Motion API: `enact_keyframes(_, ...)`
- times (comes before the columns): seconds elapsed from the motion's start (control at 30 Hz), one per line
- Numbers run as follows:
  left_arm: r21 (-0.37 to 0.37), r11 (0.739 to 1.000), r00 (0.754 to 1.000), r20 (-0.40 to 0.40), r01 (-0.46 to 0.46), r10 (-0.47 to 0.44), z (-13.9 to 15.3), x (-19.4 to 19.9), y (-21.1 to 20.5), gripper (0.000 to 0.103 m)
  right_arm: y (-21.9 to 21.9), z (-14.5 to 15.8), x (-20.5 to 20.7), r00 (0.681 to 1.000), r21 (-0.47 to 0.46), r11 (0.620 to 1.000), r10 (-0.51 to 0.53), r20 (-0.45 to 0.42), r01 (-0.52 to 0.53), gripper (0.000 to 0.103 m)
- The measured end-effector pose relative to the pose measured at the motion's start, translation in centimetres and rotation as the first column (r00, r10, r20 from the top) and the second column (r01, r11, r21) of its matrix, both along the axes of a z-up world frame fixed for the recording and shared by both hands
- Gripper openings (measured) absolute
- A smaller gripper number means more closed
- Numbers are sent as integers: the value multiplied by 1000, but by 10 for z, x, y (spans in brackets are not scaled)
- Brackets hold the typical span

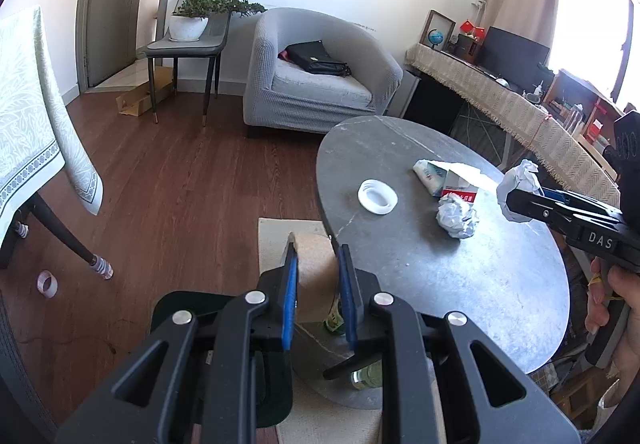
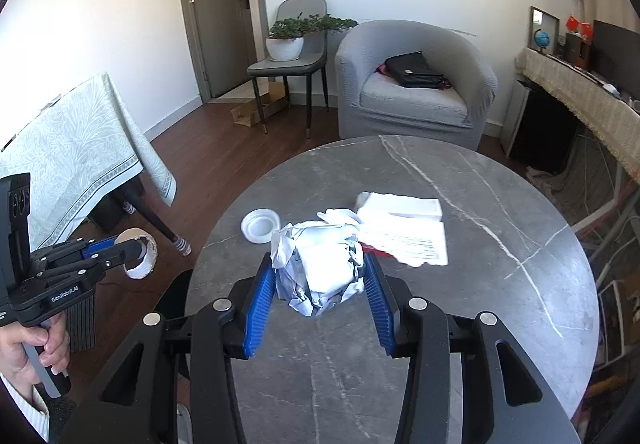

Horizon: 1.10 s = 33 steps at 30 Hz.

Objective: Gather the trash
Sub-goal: 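Carry both items over the green bin and open the left gripper to drop the tape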

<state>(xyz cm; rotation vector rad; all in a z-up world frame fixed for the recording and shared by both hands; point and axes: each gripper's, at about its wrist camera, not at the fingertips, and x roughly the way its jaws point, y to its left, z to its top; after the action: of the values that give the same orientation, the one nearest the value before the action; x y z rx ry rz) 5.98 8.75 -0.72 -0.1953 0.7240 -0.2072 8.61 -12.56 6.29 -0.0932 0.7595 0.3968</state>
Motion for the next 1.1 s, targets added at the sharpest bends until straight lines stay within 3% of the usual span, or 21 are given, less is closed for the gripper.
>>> enact_keyframes(0.33, 37, 998, 998, -43, -51, 53, -18, -7, 40, 21, 59, 0, 1, 994, 32, 994, 109, -13, -109, 45)
enact_keyframes(0.57, 52, 995, 988, -125, -80, 86, -46, -7, 72, 21, 96, -15, 6, 985, 36, 985, 169, -40, -167, 45)
enact_keyframes(0.9, 48, 994, 962, -251, -101, 110, -84, -7, 107, 21, 145, -35, 14, 969, 49, 972, 232, -87, -228, 45)
enact_keyframes(1.1, 81, 993, 938, -328, -85, 107, -112, -7, 113, 21, 167, -49, 15, 955, 31, 964, 266, -130, -265, 45)
